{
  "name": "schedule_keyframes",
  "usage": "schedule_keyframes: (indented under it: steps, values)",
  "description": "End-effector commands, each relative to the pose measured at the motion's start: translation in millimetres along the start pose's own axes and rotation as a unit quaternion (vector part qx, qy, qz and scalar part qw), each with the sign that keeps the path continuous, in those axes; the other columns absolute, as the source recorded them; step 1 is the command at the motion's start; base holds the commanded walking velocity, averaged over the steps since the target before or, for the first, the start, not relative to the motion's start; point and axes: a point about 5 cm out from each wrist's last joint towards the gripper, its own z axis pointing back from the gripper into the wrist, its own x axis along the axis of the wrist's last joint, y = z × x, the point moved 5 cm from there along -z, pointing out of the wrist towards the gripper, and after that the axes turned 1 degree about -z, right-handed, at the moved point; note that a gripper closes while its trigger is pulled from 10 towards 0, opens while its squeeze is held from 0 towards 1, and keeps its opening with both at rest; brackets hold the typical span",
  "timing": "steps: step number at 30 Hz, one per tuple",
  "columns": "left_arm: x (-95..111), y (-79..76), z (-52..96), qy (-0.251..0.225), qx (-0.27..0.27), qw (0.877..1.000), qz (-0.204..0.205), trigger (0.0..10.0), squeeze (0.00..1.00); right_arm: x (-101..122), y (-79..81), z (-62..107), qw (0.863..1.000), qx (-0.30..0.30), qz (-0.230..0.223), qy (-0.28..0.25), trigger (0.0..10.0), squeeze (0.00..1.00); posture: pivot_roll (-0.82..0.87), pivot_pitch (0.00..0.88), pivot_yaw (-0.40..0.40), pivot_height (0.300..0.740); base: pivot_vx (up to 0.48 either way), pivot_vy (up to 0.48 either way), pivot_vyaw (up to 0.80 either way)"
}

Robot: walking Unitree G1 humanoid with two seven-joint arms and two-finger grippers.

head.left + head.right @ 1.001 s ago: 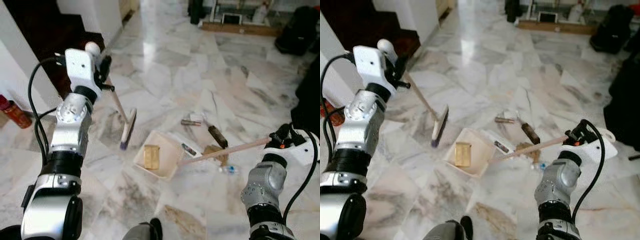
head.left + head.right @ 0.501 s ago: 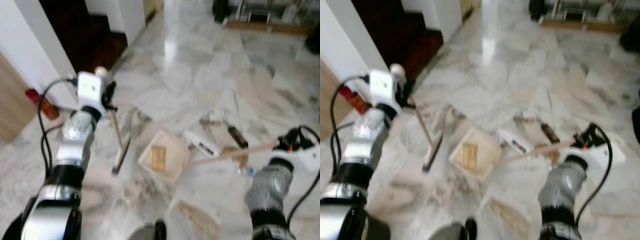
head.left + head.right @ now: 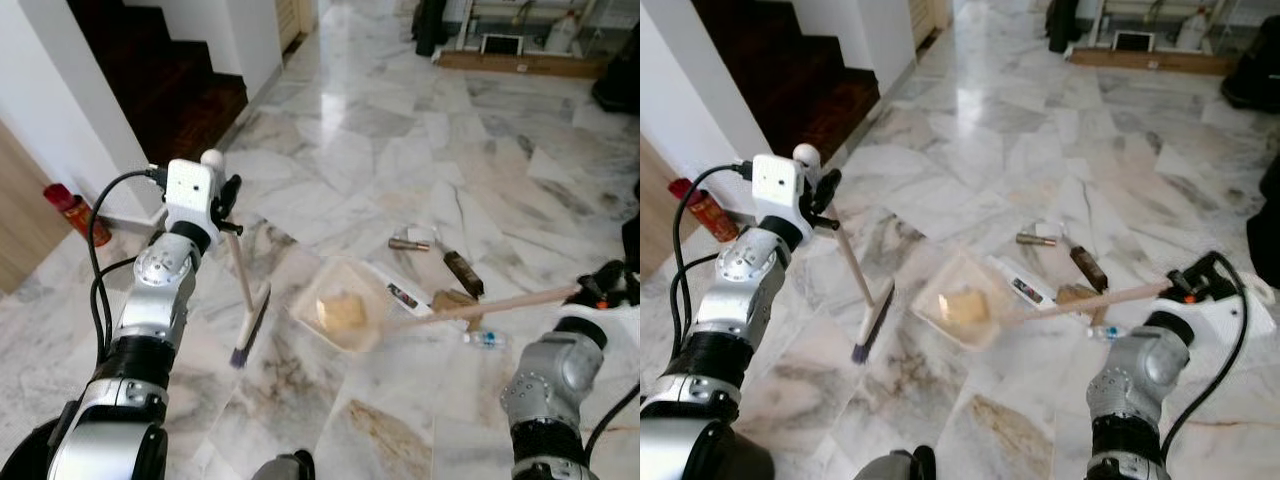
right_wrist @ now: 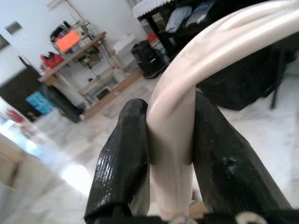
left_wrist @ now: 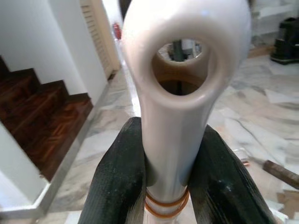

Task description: Sweep floor

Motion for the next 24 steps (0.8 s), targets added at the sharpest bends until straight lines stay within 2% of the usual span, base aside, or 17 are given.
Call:
schedule_keyframes:
  steps: [1, 7, 8, 17, 20, 24]
  values:
    - [11, 1.3, -0.4, -0.020, 0.002, 1.000, -0.011, 10.0, 0.00, 20, 20.3, -5.0, 0.999, 0.035, 0.006, -0.041, 10.0, 0.00, 0.15, 0.142, 0.063, 0.740, 0.000, 0.000, 0.00]
    - [6, -2.6, 1.1, -0.015, 0.002, 1.000, -0.003, 10.0, 0.00, 26, 25.7, -7.3, 0.997, 0.046, 0.020, -0.051, 10.0, 0.00, 0.14, 0.143, 0.055, 0.740, 0.000, 0.000, 0.00]
    - [0, -5.5, 3.5, -0.009, 0.004, 1.000, 0.006, 10.0, 0.00, 26, 29.4, -7.5, 0.997, 0.055, 0.029, -0.051, 10.0, 0.00, 0.14, 0.142, 0.052, 0.740, 0.000, 0.000, 0.00]
    - [-10, -16.0, 9.7, -0.004, 0.024, 1.000, 0.014, 10.0, 0.00, 22, 35.6, -2.0, 0.996, 0.073, 0.035, -0.043, 10.0, 0.00, 0.13, 0.145, 0.046, 0.740, 0.000, 0.000, 0.00]
    - [-12, -11.5, 10.4, -0.006, 0.066, 0.998, 0.019, 10.0, 0.00, 14, 37.7, 3.4, 0.995, 0.086, 0.050, -0.026, 10.0, 0.00, 0.13, 0.143, 0.034, 0.740, 0.000, 0.000, 0.00]
    - [-12, -5.8, 11.5, -0.010, 0.084, 0.996, 0.023, 10.0, 0.00, 12, 39.9, 6.6, 0.992, 0.100, 0.067, -0.024, 10.0, 0.00, 0.12, 0.134, 0.025, 0.740, 0.000, 0.000, 0.00]
